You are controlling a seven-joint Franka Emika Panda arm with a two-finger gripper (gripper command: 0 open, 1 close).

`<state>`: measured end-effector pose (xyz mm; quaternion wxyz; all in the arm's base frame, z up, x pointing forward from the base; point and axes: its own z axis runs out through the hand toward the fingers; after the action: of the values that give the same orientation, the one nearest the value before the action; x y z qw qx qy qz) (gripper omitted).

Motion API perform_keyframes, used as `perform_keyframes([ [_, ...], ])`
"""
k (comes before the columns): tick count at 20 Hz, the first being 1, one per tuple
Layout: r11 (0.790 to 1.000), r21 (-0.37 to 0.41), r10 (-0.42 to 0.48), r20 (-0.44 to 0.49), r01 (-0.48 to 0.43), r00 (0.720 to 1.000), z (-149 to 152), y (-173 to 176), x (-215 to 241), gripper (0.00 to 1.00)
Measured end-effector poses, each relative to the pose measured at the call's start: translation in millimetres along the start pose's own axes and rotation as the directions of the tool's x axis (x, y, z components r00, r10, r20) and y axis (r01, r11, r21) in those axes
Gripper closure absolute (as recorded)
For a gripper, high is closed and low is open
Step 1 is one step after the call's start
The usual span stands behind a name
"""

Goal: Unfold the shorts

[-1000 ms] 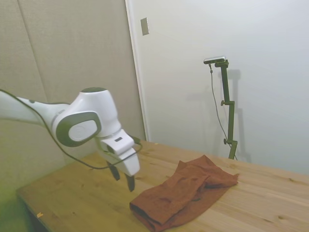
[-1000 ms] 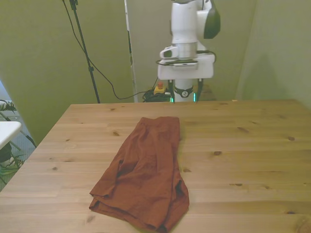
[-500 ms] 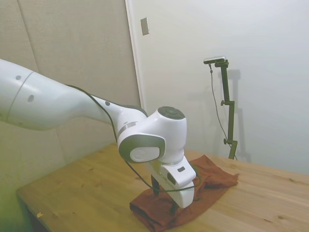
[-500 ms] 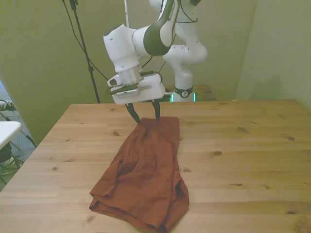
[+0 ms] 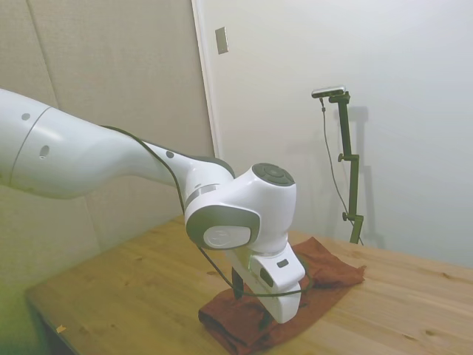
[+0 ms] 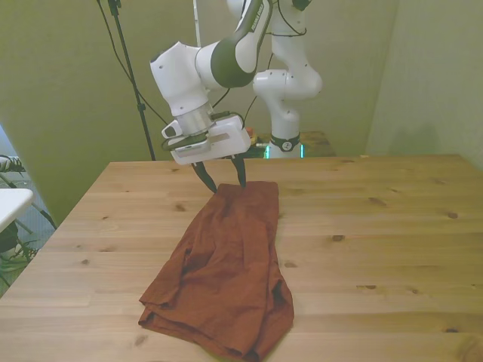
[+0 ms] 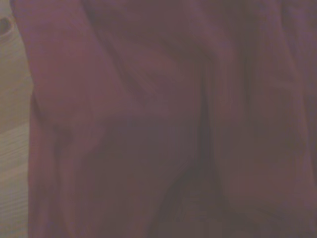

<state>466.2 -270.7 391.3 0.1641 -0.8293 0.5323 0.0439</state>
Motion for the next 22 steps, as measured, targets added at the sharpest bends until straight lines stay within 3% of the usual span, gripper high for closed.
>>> perform_keyframes([
  [9,0.999,0.033,-0.001,0.091,-0.002,0.996,20.8,24.1,14.9,0.0],
  [10,0.999,0.044,-0.012,0.108,0.007,0.994,24.3,23.4,14.2,1.0],
  [22,0.997,0.061,-0.062,0.139,0.054,0.988,25.6,21.6,11.1,1.0],
])
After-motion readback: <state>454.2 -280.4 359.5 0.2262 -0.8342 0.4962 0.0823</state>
